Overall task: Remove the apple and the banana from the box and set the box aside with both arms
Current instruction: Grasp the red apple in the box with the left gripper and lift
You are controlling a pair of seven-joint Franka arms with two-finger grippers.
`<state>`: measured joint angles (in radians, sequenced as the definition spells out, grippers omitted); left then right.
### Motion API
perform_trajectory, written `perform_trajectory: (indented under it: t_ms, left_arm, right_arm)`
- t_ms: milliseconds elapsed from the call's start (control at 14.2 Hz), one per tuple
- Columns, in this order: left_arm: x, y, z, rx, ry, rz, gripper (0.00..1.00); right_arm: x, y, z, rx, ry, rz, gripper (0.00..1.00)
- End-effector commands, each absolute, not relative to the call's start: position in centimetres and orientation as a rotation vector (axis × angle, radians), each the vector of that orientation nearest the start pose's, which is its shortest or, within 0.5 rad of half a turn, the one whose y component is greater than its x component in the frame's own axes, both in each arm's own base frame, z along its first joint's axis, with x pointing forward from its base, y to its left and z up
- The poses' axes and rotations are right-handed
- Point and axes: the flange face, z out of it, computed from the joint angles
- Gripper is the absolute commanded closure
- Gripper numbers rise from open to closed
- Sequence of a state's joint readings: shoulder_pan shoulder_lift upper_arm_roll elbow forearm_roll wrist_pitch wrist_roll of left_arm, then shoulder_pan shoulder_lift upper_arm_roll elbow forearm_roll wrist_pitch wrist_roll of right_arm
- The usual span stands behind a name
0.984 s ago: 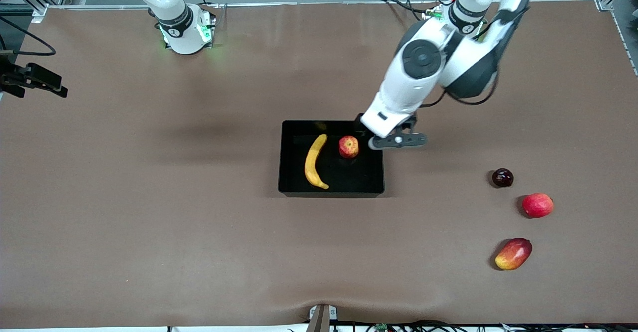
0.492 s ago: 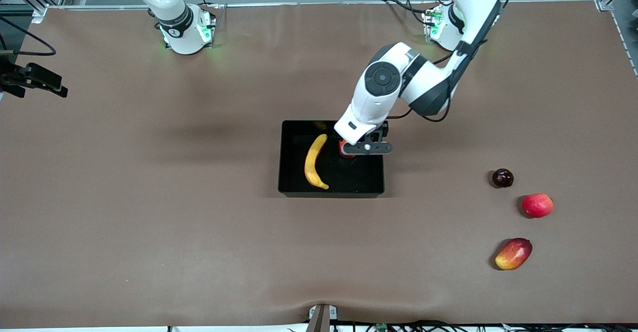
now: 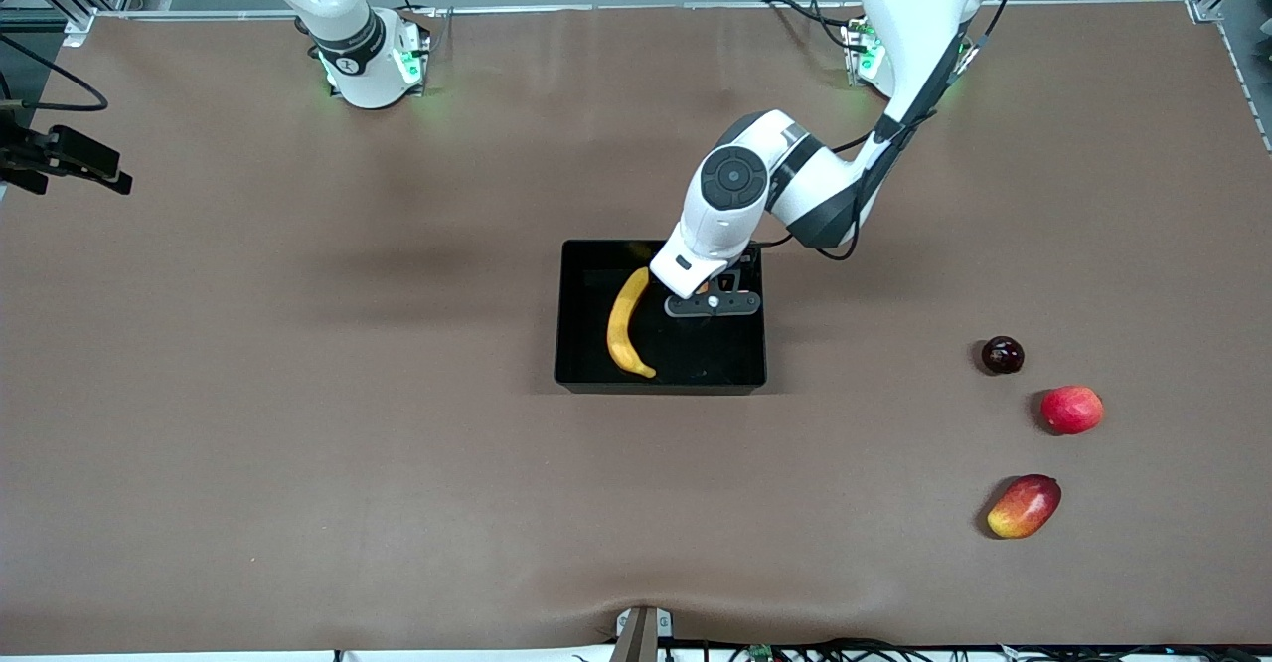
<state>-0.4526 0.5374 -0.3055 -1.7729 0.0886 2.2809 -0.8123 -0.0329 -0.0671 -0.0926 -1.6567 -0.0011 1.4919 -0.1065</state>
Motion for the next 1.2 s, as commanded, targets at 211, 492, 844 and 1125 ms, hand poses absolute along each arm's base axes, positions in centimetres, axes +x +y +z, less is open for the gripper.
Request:
perform_trajectory:
  t_ms: [211, 492, 844, 1125]
  left_arm:
    - [48.7, -44.8, 23.1, -3.154, -0.072, 0.038, 0.00]
    - [48.7, -44.6, 21.4, -3.127, -0.037, 0.041, 0.00]
    - [48.5, -44.9, 21.4, -3.117, -0.039, 0.017, 0.67]
    - [48.0, -45.5, 22.0, -3.113, -0.069, 0.009, 1.00]
  right_arm:
    - [52.0, -7.1, 61.8, -3.107, 0.029, 0.146, 0.00]
    - [52.1, -7.0, 61.8, -3.107, 0.025, 0.146, 0.00]
    - [52.1, -7.0, 61.8, -3.106, 0.027, 0.145, 0.00]
    - [52.1, -7.0, 61.8, -3.107, 0.022, 0.146, 0.00]
